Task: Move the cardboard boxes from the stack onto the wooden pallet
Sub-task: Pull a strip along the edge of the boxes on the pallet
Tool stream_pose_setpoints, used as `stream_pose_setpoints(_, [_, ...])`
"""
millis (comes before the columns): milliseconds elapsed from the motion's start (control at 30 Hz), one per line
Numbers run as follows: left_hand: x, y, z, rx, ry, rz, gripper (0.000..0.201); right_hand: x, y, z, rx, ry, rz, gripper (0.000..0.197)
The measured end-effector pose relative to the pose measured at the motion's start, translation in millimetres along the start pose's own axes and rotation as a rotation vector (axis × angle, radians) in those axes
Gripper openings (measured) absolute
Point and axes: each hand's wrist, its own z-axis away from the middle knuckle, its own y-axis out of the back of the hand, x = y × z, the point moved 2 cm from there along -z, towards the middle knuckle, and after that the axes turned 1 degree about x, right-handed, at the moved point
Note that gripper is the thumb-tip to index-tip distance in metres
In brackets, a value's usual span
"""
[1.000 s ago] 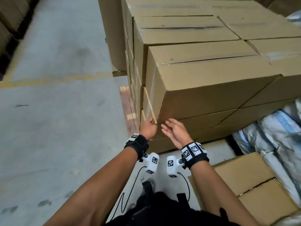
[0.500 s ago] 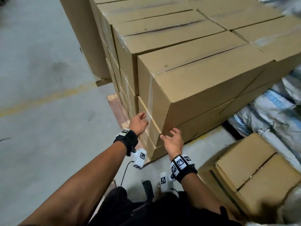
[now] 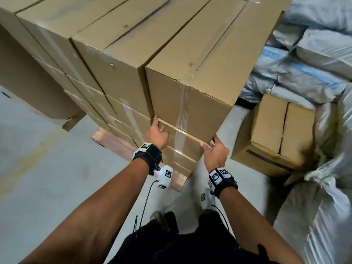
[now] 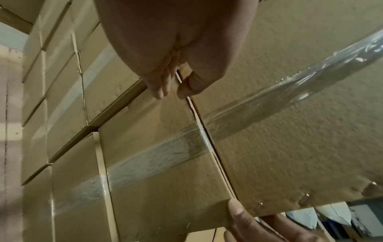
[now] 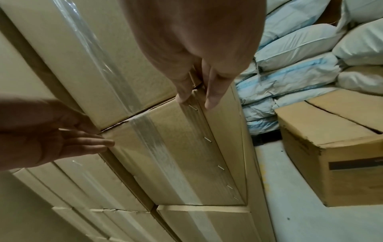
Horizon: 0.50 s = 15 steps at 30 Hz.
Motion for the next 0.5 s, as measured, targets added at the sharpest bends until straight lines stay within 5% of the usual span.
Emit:
stream_pose_setpoints(200, [-6,11,-15,-0.025,0.0,-0.074,0.081,-14,1,11,0.064,0.074,0.111,0.037])
stream_pose_setpoints(500, [3,12,-19,0.018,0.019,-0.163,0.079,-15,-2,18,0.12,0.007,0.119,0.037])
